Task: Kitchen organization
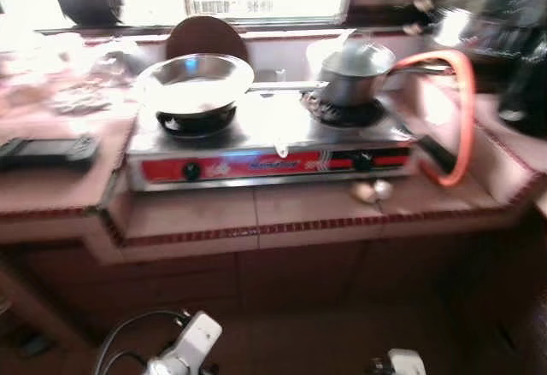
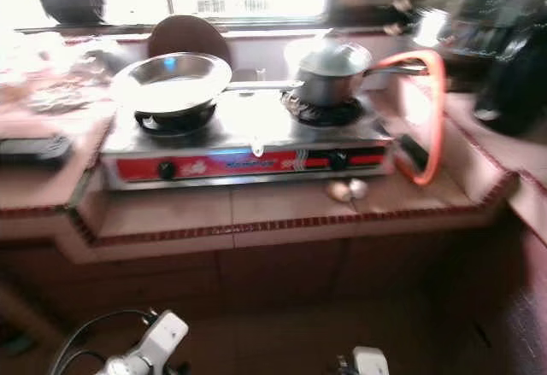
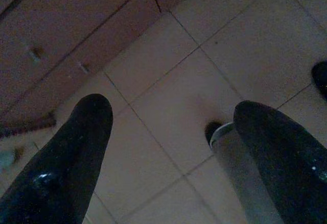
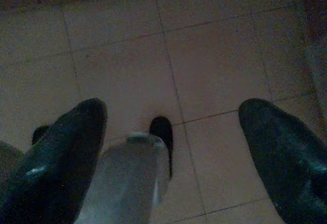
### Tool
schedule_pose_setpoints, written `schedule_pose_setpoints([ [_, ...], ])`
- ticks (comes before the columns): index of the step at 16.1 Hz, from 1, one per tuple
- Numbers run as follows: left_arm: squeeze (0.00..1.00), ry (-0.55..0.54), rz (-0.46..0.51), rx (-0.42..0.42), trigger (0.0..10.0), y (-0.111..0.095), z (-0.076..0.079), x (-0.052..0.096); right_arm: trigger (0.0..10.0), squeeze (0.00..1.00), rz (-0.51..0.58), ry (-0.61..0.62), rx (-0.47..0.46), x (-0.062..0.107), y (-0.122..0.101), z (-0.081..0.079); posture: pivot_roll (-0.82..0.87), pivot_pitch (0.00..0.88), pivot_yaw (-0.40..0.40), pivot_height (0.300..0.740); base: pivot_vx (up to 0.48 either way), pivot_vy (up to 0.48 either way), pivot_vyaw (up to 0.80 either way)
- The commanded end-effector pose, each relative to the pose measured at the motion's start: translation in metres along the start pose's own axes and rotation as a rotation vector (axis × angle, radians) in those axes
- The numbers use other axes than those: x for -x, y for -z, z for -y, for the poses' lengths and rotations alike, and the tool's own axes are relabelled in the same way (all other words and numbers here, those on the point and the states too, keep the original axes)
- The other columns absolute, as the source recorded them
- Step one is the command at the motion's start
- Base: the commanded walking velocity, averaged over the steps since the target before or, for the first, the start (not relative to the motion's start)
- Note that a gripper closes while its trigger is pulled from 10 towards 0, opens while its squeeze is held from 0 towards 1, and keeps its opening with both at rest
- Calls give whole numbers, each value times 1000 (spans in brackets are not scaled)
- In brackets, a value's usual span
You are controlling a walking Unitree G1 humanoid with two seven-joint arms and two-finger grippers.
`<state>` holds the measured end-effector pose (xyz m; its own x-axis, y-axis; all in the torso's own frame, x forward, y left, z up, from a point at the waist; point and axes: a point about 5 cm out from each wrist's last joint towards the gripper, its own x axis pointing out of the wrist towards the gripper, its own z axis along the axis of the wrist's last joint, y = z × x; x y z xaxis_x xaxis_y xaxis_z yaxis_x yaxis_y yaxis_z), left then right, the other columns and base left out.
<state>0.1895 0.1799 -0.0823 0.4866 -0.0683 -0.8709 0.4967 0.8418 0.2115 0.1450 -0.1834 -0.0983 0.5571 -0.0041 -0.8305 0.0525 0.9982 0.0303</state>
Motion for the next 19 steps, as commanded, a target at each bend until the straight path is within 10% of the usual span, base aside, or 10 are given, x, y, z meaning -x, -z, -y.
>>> schedule_pose_setpoints([
  [1, 0, 5, -12, -14, 10000, 1, 1, 0, 10000, 0, 2, -13, 3, 0, -1, -4, 25, 0, -9, 740, 0, 364, -775],
  [19, 0, 29, 25, -37, 10000, -4, 0, 0, 10000, 0, -1, -50, 54, -1, 0, -8, 30, 0, -8, 740, 0, -110, -117],
])
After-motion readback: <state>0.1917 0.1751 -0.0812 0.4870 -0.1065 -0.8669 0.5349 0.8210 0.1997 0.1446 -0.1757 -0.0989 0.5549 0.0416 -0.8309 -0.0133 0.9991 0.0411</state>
